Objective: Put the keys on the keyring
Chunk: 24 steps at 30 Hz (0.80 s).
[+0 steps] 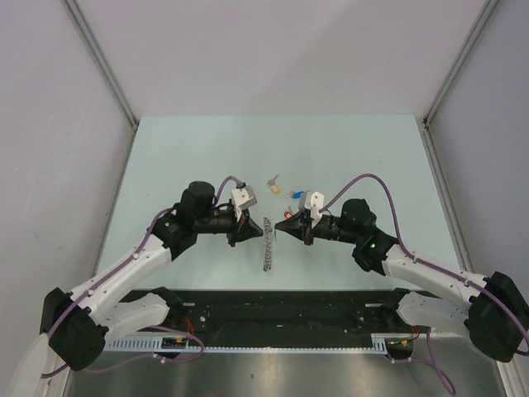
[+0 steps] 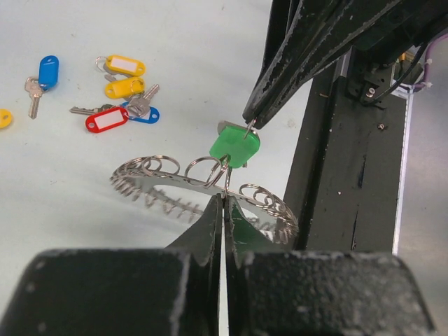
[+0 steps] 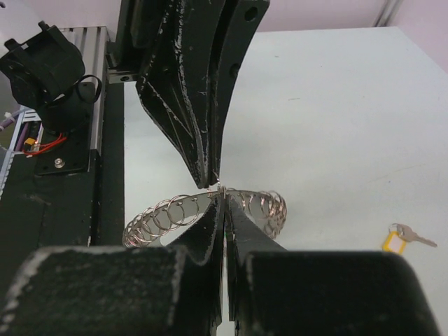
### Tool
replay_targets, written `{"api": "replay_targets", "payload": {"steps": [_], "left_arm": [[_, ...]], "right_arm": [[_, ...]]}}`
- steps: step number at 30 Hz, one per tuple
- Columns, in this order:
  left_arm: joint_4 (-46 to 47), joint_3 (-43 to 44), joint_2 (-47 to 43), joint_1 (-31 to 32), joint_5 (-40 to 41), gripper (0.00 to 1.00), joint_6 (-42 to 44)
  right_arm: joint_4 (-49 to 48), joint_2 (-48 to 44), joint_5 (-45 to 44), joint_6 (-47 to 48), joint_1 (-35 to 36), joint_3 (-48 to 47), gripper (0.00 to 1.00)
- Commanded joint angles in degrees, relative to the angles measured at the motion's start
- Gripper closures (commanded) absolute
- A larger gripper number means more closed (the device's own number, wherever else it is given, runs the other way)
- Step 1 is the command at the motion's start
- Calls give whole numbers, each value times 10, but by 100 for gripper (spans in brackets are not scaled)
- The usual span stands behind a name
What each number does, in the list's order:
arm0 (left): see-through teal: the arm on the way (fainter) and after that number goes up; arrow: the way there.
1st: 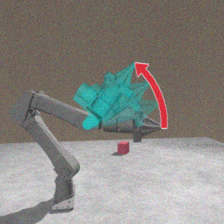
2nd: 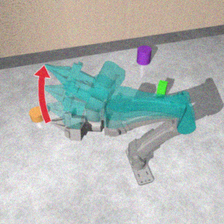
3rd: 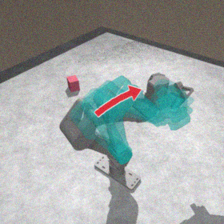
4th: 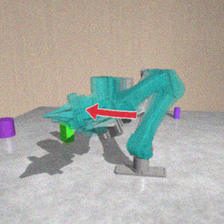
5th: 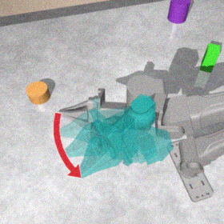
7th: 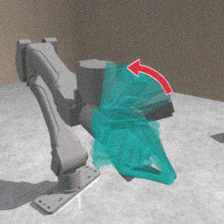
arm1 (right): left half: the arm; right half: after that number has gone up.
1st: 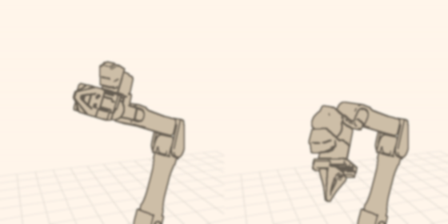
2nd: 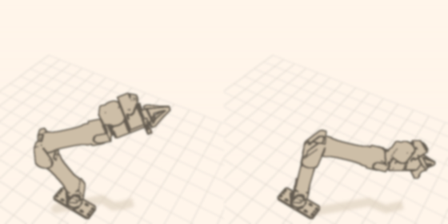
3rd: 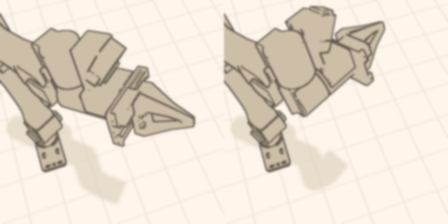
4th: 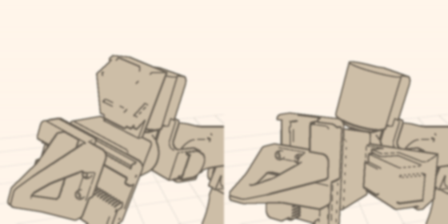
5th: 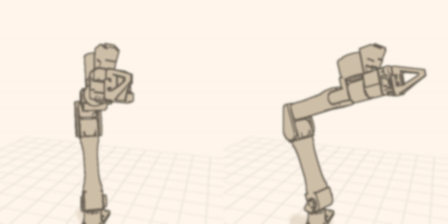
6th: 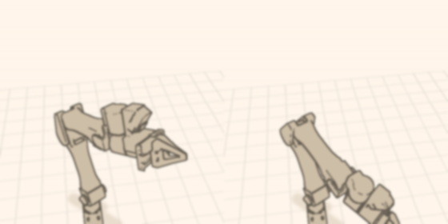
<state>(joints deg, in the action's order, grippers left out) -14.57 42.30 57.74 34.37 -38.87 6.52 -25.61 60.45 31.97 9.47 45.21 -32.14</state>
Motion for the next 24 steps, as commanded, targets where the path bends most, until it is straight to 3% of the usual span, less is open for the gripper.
{"api": "replay_targets", "payload": {"steps": [1,24], "left_arm": [[32,1,-6,-2,-29,100,11],[33,-4,-21,-3,-47,100,24]], "right_arm": [[-38,2,8,-3,11,-1,100],[-29,10,14,17,15,-2,100]]}}
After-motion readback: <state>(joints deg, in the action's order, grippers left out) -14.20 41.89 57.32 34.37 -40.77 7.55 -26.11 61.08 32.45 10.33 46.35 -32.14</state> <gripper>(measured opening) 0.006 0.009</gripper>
